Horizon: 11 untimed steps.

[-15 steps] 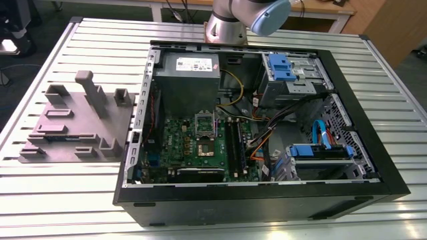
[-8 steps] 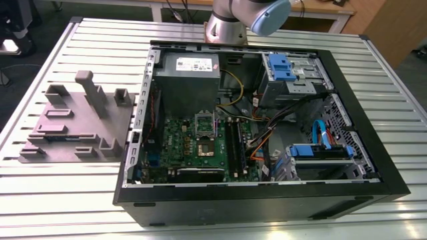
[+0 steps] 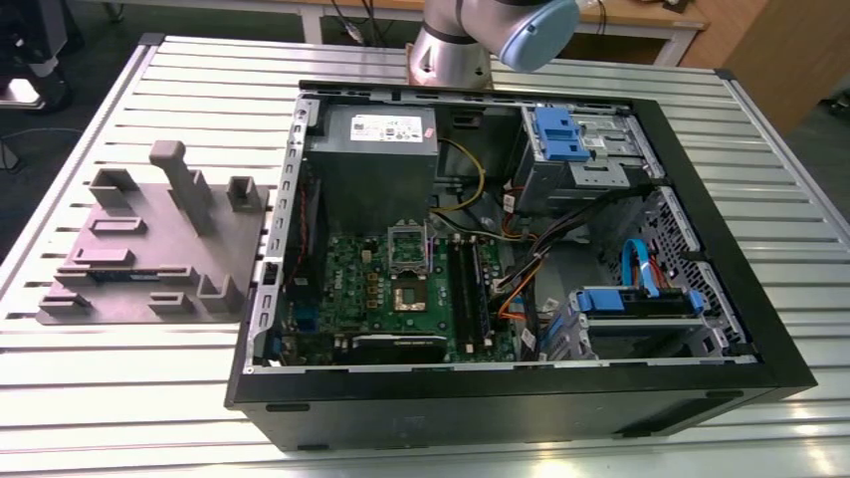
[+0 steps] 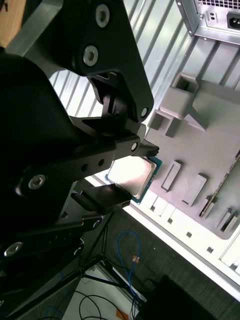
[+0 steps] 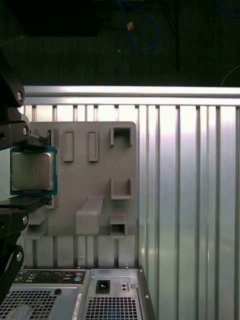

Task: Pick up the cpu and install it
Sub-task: 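Pick up the cpu and move it towards the insertion slot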

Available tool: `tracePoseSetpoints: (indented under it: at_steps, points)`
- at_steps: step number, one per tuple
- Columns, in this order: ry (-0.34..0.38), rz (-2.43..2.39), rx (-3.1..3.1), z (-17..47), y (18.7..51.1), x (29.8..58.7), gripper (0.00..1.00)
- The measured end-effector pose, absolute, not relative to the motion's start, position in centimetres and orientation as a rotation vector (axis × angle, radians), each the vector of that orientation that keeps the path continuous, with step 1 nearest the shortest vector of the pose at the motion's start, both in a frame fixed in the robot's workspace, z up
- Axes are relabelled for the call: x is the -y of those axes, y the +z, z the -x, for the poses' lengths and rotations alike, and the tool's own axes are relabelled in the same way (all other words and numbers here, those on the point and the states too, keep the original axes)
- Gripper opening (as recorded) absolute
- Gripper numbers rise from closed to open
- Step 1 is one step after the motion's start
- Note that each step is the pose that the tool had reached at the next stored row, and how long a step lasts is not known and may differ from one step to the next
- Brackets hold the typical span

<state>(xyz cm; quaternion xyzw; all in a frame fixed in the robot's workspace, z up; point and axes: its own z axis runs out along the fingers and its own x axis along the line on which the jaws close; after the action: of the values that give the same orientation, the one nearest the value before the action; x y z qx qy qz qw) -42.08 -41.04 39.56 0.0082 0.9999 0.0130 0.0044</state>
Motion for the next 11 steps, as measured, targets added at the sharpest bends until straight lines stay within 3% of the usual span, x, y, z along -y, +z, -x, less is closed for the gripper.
tracePoseSetpoints:
  at_steps: [11]
  points:
    - [0.041,-0.026,-3.133,41.84,39.56,41.04,0.47]
